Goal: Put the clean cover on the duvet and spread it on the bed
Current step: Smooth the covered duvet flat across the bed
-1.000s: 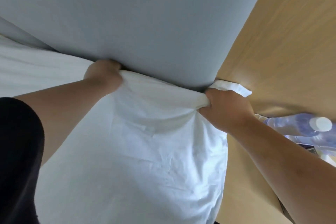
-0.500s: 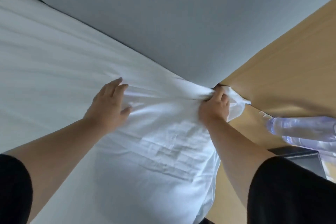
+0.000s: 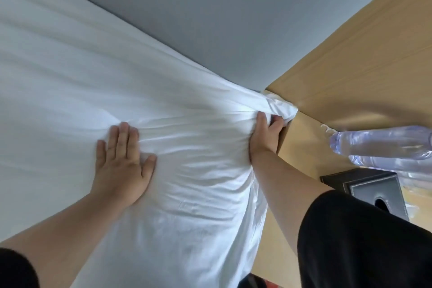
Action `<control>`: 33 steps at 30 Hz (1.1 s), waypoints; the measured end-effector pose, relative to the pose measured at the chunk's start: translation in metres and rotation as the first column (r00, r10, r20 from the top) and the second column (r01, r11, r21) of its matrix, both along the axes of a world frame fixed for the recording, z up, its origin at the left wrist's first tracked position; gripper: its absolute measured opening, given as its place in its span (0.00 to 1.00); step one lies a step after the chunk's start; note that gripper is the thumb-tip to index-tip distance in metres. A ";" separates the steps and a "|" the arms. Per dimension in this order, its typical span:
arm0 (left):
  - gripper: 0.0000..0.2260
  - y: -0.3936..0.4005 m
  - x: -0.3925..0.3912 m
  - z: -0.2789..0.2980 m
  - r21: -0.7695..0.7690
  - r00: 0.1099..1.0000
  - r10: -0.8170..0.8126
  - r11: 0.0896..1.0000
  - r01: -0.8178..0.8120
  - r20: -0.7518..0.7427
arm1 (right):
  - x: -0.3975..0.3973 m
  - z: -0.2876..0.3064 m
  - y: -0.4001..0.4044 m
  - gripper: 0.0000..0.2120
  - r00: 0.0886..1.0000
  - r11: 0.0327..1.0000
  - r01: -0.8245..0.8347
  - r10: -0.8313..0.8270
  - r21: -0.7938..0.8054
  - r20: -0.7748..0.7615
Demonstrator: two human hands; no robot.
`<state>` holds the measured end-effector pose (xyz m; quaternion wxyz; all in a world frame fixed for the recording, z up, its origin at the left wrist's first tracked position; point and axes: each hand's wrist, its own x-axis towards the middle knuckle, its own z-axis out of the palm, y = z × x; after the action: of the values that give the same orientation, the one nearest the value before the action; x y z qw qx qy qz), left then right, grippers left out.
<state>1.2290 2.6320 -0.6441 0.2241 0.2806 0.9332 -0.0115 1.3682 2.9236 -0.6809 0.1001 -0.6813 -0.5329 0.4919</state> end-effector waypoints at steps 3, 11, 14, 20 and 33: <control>0.41 0.001 -0.009 -0.011 -0.051 0.999 -0.004 0.999 0.005 0.032 | -0.007 0.006 0.016 0.42 0.998 0.988 0.066 -0.067 -0.140 -0.004; 0.38 -0.014 0.034 0.031 0.048 0.992 0.083 0.995 -0.088 0.093 | -0.020 0.097 -0.064 0.31 0.895 0.830 -0.447 0.406 0.334 0.186; 0.32 -0.027 0.113 0.049 0.153 0.986 -0.009 0.988 -0.017 0.168 | -0.049 0.101 -0.101 0.29 0.422 0.250 -0.814 0.875 0.524 0.238; 0.17 -0.061 0.201 0.065 0.331 0.964 -0.136 0.942 0.054 0.230 | -0.106 0.062 -0.172 0.29 -0.049 -0.190 -0.958 0.849 0.217 0.527; 0.37 -0.194 0.062 0.057 0.054 0.961 0.278 0.959 -0.278 0.015 | -0.249 0.070 -0.197 0.32 -0.117 -0.372 -0.852 0.822 0.369 0.557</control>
<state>1.2909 2.4383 -0.5874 0.2189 0.1530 0.9625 0.0469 1.1187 2.7270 -0.6108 -0.0792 0.0421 -0.9853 0.1456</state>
